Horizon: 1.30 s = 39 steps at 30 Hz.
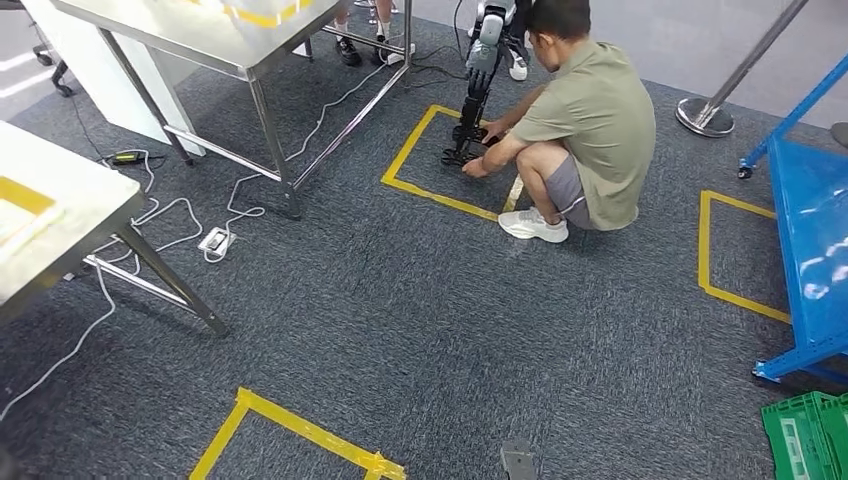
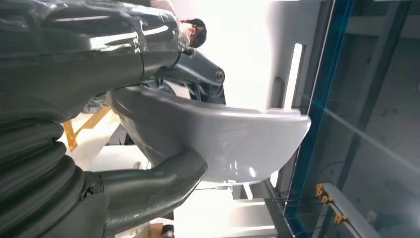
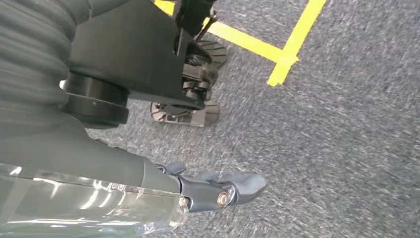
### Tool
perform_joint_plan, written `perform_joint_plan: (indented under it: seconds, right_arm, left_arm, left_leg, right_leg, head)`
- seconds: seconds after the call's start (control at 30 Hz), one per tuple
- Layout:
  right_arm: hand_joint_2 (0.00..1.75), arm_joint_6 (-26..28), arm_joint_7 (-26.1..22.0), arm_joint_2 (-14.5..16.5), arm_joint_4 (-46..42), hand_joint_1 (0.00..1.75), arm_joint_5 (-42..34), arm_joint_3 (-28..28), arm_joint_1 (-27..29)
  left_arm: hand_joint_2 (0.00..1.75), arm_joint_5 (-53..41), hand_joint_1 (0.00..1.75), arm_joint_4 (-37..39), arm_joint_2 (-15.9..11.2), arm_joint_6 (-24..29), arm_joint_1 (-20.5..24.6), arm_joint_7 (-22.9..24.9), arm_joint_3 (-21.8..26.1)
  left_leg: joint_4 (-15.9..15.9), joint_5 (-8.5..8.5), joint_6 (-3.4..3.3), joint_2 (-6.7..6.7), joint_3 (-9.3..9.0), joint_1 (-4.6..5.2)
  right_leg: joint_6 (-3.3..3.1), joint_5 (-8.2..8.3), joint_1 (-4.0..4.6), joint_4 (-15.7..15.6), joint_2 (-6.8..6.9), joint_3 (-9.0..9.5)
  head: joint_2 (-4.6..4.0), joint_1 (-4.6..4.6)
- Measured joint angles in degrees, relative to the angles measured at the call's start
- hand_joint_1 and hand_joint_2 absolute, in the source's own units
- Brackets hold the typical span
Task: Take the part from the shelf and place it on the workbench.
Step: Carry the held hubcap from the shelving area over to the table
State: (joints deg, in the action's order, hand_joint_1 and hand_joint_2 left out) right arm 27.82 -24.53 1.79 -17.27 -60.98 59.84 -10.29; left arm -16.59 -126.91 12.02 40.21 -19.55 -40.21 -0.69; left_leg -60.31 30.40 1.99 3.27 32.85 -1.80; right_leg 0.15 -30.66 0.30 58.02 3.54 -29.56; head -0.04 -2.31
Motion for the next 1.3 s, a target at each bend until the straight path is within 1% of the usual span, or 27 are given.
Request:
perform_joint_plan:
  seconds: [0.07, 0.1, 0.17, 0.2, 0.23, 0.27, 0.3, 0.37, 0.4, 0.47, 0.53, 0.6, 0.67, 0.73, 0.77, 0.8, 0.83, 0.87, 0.9, 0.93, 0.97, 1.03, 1.1, 1.17, 1.23, 1.27, 1.3]
  right_arm:
    - [1.75, -0.4, -0.3, 0.0, 0.0, 0.00, -0.2, -0.1, 0.0]
    - [1.75, -0.6, -0.4, 0.0, 0.0, 0.00, -0.2, -0.1, 0.1]
    - [1.75, -0.9, -0.7, 0.1, 0.0, 0.00, -0.1, -0.1, 0.2]
    - [1.75, -1.1, -0.7, 0.2, 0.0, 0.00, 0.0, -0.1, 0.2]
    - [1.75, -1.3, -0.7, 0.3, 0.0, 0.00, 0.2, -0.1, 0.2]
    - [1.75, -1.4, -0.7, 0.4, 0.0, 0.00, 0.4, -0.1, 0.1]
    - [1.75, -1.4, -0.6, 0.5, 0.0, 0.00, 0.6, -0.1, -0.1]
    - [1.75, -1.3, -0.2, 0.6, 0.0, 0.00, 1.0, -0.1, -0.4]
    - [1.75, -1.3, 0.1, 0.5, 0.0, 0.00, 1.1, -0.1, -0.5]
    - [1.75, -1.1, 0.4, 0.4, 0.0, 0.00, 1.1, -0.1, -0.6]
    - [1.75, -1.0, 0.5, 0.4, 0.1, 0.00, 1.1, -0.1, -0.7]
    - [1.75, -1.0, 0.5, 0.4, 0.0, 0.00, 1.1, -0.1, -0.8]
    - [1.75, -1.0, 0.5, 0.7, 0.0, 0.00, 1.2, -0.1, -0.8]
    - [1.75, -1.0, 0.5, 0.9, 0.0, 0.00, 1.2, -0.1, -0.5]
    - [1.75, -1.0, 0.5, 0.9, 0.0, 0.00, 1.1, -0.1, -0.4]
    - [1.75, -1.0, 0.5, 1.0, 0.0, 0.00, 1.1, -0.1, -0.4]
    - [1.75, -1.0, 0.5, 1.0, 0.0, 0.00, 1.1, -0.1, -0.4]
    - [1.75, -1.0, 0.5, 1.0, 0.0, 0.00, 1.1, -0.2, -0.4]
    - [1.75, -1.0, 0.7, 1.0, 0.0, 0.00, 1.1, -0.2, -0.4]
    - [1.75, -0.9, 0.8, 1.0, 0.0, 0.00, 1.1, -0.2, -0.4]
    - [1.75, -0.8, 0.9, 1.0, 0.0, 0.00, 1.2, -0.2, -0.4]
    - [1.75, -0.8, 1.1, 1.0, 0.1, 0.00, 1.3, -0.2, -0.3]
    - [1.75, -0.7, 1.2, 0.9, 0.1, 0.00, 1.6, -0.2, -0.1]
    - [1.75, -0.6, 1.3, 0.9, 0.1, 0.00, 1.8, -0.1, 0.2]
    - [1.75, -0.4, 1.5, 0.9, 0.1, 0.00, 2.0, -0.1, 0.3]
    - [1.75, -0.3, 1.5, 0.9, 0.1, 0.00, 2.1, -0.1, 0.4]
    - [1.75, -0.3, 1.5, 0.9, 0.1, 0.00, 2.2, -0.1, 0.4]
  left_arm:
    - [1.75, -1.1, 1.75, -0.5, 0.4, 0.0, 0.4, 0.0, 0.1]
    - [1.75, -1.3, 1.75, -0.6, 0.6, 0.0, 0.7, 0.0, 0.2]
    - [1.75, -1.7, 1.75, -0.8, 0.9, 0.0, 1.5, 0.0, 0.3]
    - [1.75, -1.9, 1.75, -0.9, 1.0, 0.0, 1.8, 0.0, 0.3]
    - [1.75, -2.0, 1.75, -0.9, 1.1, 0.0, 2.0, 0.0, 0.4]
    - [1.75, -2.0, 1.75, -0.9, 1.1, 0.0, 2.2, 0.0, 0.4]
    - [1.75, -1.9, 1.75, -0.9, 1.2, 0.0, 2.4, 0.0, 0.5]
    - [1.75, -1.7, 1.75, -0.9, 1.2, 0.0, 2.7, 0.0, 0.5]
    - [1.75, -1.5, 1.75, -0.9, 1.2, 0.0, 2.8, 0.0, 0.5]
    - [1.75, -1.3, 1.75, -0.9, 1.3, 0.0, 2.8, 0.0, 0.6]
    - [1.75, -1.0, 1.75, -0.9, 1.3, 0.0, 2.8, 0.0, 0.6]
    - [1.75, -0.8, 1.75, -1.0, 1.3, 0.0, 2.8, 0.0, 0.8]
    - [1.75, -0.8, 1.75, -1.0, 1.3, 0.0, 2.9, 0.0, 0.9]
    - [1.75, -0.7, 1.75, -1.0, 1.3, 0.0, 3.0, 0.0, 1.0]
    - [1.75, -0.7, 1.75, -1.0, 1.3, 0.0, 3.0, 0.0, 1.0]
    - [1.75, -0.7, 1.75, -1.0, 1.3, 0.0, 3.0, 0.0, 1.0]
    - [1.75, -0.7, 1.75, -1.0, 1.3, 0.0, 3.0, 0.0, 1.1]
    - [1.75, -0.7, 1.75, -1.0, 1.3, 0.0, 3.0, 0.1, 1.2]
    - [1.75, -0.7, 1.75, -1.0, 1.3, 0.0, 3.0, 0.1, 1.3]
    - [1.75, -0.7, 1.75, -1.0, 1.3, 0.0, 3.0, 0.1, 1.4]
    - [1.75, -0.7, 1.75, -0.9, 1.3, 0.0, 3.0, 0.1, 1.4]
    - [1.75, -0.6, 1.75, -0.9, 1.3, 0.0, 2.9, 0.1, 1.5]
    - [1.75, -0.6, 1.75, -0.9, 1.3, 0.0, 2.8, 0.1, 1.6]
    - [1.75, -0.6, 1.75, -0.9, 1.3, 0.0, 2.8, 0.0, 1.6]
    - [1.75, -0.6, 1.75, -0.9, 1.3, 0.0, 2.8, 0.0, 1.6]
    - [1.75, -0.6, 1.75, -0.8, 1.3, -0.1, 2.8, 0.0, 1.6]
    - [1.75, -0.6, 1.75, -0.8, 1.3, -0.1, 2.8, 0.1, 1.6]
  left_leg:
    - [0.0, -0.15, -0.76, -0.82, 0.13, 0.11]
    - [0.0, -0.28, -1.00, -1.25, 0.20, 0.12]
    - [0.0, -0.47, -1.31, -2.18, 0.35, 0.30]
    - [0.0, -0.53, -1.41, -2.69, 0.41, 0.49]
    - [0.0, -0.57, -1.48, -3.24, 0.45, 0.72]
    - [0.0, -0.61, -1.55, -3.81, 0.46, 0.95]
    - [0.0, -0.65, -1.61, -4.41, 0.46, 1.12]
    - [0.1, -0.78, -1.79, -5.57, 0.46, 1.20]
    - [0.2, -0.91, -1.81, -6.16, 0.53, 1.14]
    - [0.4, -1.28, -1.53, -7.25, 0.83, 0.66]
    - [0.9, -1.74, -0.88, -8.24, 0.98, 0.35]
    - [0.1, -0.87, -0.60, -6.61, 1.53, 0.72]
    - [-4.3, 2.24, -0.37, -3.96, 3.62, 0.98]
    - [-10.5, 5.18, 0.29, -3.36, 6.38, 0.73]
    - [-12.0, 5.43, 0.68, -3.32, 7.03, 0.56]
    - [-11.8, 4.65, 1.11, -3.16, 6.75, 0.39]
    - [-9.4, 2.98, 1.59, -2.74, 5.36, 0.17]
    - [-6.0, 1.44, 2.13, -1.82, 3.45, -0.02]
    - [-3.2, 0.45, 2.37, -0.75, 1.79, -0.13]
    - [-1.2, 0.02, 2.03, 0.05, 0.63, -0.18]
    - [-0.5, 0.19, 1.36, 0.54, 0.20, -0.10]
    - [-0.7, 0.24, -0.41, 0.03, 0.27, 0.08]
    - [-0.6, -0.03, -1.20, -0.73, 0.46, 0.14]
    - [-0.6, -0.37, -1.77, -1.62, 0.81, 0.16]
    - [-0.6, -0.62, -2.17, -2.63, 1.18, 0.35]
    - [-0.6, -0.71, -2.31, -3.19, 1.28, 0.51]
    - [-0.6, -0.78, -2.39, -3.75, 1.32, 0.69]
  right_leg:
    - [0.30, -0.82, -0.24, 0.8, -0.52, -0.21]
    - [0.49, -2.07, -0.36, 2.3, -1.16, -0.80]
    - [0.62, -5.93, -0.44, 8.8, -2.52, -3.40]
    - [0.44, -7.59, -0.39, 12.8, -2.81, -5.11]
    - [0.10, -8.37, -0.27, 15.7, -2.97, -6.50]
    - [-0.41, -7.98, -0.03, 16.8, -3.15, -7.17]
    - [-1.02, -6.51, 0.33, 15.6, -3.41, -6.92]
    - [-2.40, -1.96, 1.33, 8.2, -4.71, -4.26]
    - [-3.05, -0.30, 1.72, 4.4, -5.66, -2.81]
    - [-3.86, 1.06, 2.29, 0.4, -6.92, -1.29]
    - [-4.28, 1.59, 2.42, -0.8, -6.56, -0.85]
    - [-4.41, 2.73, 2.11, -3.1, -5.63, 0.07]
    - [-4.10, 3.53, 1.75, -4.6, -4.49, 0.66]
    - [-3.72, 3.44, 1.55, -4.5, -3.35, 0.57]
    - [-3.45, 3.25, 1.40, -4.3, -2.79, 0.45]
    - [-3.10, 3.01, 1.21, -3.8, -2.29, 0.30]
    - [-2.67, 2.67, 0.95, -3.2, -1.90, 0.12]
    - [-2.15, 2.20, 0.73, -2.4, -1.57, -0.10]
    - [-1.58, 1.63, 0.65, -1.4, -1.34, -0.39]
    - [-1.14, 1.05, 0.64, -0.5, -1.19, -0.66]
    - [-0.84, 0.61, 0.73, 0.2, -1.07, -0.82]
    - [-0.69, 0.27, 0.70, 0.7, -0.87, -0.90]
    - [-0.35, -0.61, 0.39, 1.6, -1.17, -1.16]
    - [0.22, -3.87, 0.02, 6.0, -2.16, -2.86]
    - [0.42, -7.69, -0.20, 13.4, -2.82, -5.71]
    - [0.28, -8.50, -0.21, 16.0, -2.94, -6.72]
    - [-0.06, -8.17, -0.15, 16.8, -3.07, -6.98]
  head:
    - [0.00, -0.39]
    - [0.00, -0.53]
    - [0.00, -1.14]
    - [0.00, -1.51]
    - [0.00, -1.80]
    - [0.00, -1.97]
    - [0.00, -2.04]
    - [0.00, -2.05]
    - [0.00, -1.96]
    - [0.00, -2.00]
    - [0.00, -2.39]
    - [0.00, -2.49]
    - [0.00, -1.94]
    - [0.00, -1.36]
    - [0.00, -1.21]
    - [0.00, -1.12]
    - [0.00, -1.05]
    - [0.00, -0.96]
    - [0.00, -0.73]
    - [0.00, -0.47]
    - [0.00, -0.42]
    - [0.00, -0.66]
    - [0.00, -1.06]
    - [0.00, -1.40]
    - [0.00, -1.84]
    - [0.00, -2.05]
    - [0.00, -2.21]
